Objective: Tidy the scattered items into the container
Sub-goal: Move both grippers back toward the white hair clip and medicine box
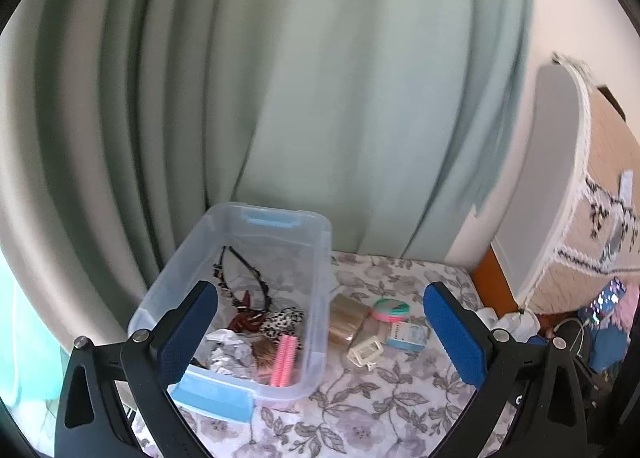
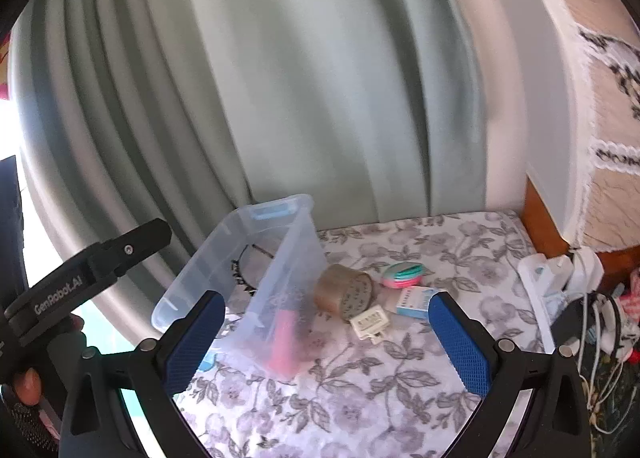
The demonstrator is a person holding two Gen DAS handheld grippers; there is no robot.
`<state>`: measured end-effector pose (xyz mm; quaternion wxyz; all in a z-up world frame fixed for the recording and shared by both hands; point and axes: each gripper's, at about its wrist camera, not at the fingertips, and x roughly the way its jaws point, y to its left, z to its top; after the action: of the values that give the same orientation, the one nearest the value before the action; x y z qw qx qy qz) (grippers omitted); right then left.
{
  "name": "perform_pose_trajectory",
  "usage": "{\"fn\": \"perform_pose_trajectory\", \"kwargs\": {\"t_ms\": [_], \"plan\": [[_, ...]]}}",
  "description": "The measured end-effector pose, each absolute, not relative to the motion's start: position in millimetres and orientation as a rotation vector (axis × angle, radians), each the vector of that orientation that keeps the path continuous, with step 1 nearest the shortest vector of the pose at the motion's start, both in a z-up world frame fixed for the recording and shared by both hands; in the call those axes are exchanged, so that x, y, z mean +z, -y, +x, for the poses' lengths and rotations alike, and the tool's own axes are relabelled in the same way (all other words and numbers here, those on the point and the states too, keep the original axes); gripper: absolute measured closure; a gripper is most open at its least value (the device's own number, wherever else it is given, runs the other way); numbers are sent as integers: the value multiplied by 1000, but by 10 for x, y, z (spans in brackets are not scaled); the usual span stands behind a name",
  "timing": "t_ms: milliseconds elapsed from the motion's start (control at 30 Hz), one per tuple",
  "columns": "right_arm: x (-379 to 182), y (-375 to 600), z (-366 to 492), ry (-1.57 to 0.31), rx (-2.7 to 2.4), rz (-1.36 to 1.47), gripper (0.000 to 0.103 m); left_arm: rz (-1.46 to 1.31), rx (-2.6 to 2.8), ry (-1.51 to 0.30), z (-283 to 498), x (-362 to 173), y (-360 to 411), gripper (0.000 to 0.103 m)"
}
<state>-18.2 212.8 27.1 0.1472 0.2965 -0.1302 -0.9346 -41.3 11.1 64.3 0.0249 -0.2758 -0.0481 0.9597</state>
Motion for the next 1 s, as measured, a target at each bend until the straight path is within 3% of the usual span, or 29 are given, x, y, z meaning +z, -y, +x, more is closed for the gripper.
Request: {"fn": "perform_pose_trajectory", "kwargs": {"t_ms": [600, 1000], "plan": [[-265, -2786, -295, 494, -2765, 966, 0, -1031, 2784, 59, -686, 49, -784, 0], [-739, -3008, -543, 538, -2711, 1133, 0, -1165, 2640, 128, -1028, -486, -989, 0]]}}
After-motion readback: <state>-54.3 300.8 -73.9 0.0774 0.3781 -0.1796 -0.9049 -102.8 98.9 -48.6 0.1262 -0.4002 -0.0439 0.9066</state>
